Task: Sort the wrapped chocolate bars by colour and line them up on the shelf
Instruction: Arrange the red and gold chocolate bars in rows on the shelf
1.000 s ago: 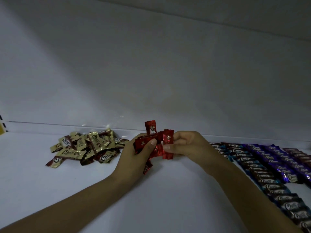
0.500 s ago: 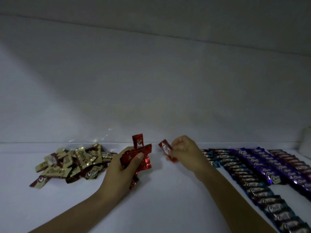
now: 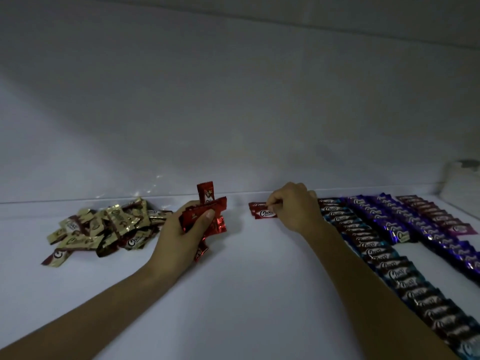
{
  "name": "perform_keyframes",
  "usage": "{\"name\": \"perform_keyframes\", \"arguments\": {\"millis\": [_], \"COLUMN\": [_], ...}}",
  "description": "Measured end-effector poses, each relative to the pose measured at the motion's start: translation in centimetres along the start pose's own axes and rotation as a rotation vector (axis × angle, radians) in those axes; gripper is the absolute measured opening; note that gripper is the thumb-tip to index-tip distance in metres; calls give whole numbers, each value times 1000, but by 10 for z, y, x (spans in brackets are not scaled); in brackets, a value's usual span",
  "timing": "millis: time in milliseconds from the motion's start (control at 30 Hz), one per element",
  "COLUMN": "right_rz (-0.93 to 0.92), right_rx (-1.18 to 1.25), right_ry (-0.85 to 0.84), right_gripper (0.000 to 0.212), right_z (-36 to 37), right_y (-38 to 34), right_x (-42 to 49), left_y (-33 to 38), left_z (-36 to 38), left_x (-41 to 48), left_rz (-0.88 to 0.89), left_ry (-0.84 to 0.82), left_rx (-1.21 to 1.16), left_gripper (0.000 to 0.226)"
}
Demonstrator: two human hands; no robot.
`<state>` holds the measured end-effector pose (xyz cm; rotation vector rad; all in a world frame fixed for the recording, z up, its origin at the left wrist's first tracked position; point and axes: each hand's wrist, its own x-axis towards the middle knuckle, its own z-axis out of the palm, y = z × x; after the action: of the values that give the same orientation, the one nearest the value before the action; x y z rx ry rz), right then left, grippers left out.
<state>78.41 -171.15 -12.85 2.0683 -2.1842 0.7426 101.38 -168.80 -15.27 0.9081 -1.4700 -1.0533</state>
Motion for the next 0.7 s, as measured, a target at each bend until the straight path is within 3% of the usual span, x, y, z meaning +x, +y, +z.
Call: {"name": "perform_keyframes", "arguments": {"millis": [200, 467, 633, 700], "right_rz": [-75, -83, 12, -3], "right_rx": [-187, -178, -36, -94], "right_ry": [-12, 31, 80, 36], "right_gripper": [19, 15, 25, 27], "right_z": [9, 12, 2, -2], "right_y": [-5, -6, -7, -5], "right_x": [3, 2, -3, -8], "left_y": [0, -5, -4, -4], "left_z": [0, -1, -1, -1], "left_x": [0, 5, 4, 5], "left_rz": [26, 78, 66, 46], "left_ry": [-4, -68, -41, -67], "left_rx": [9, 110, 151, 214], "left_gripper": [10, 12, 14, 13]}}
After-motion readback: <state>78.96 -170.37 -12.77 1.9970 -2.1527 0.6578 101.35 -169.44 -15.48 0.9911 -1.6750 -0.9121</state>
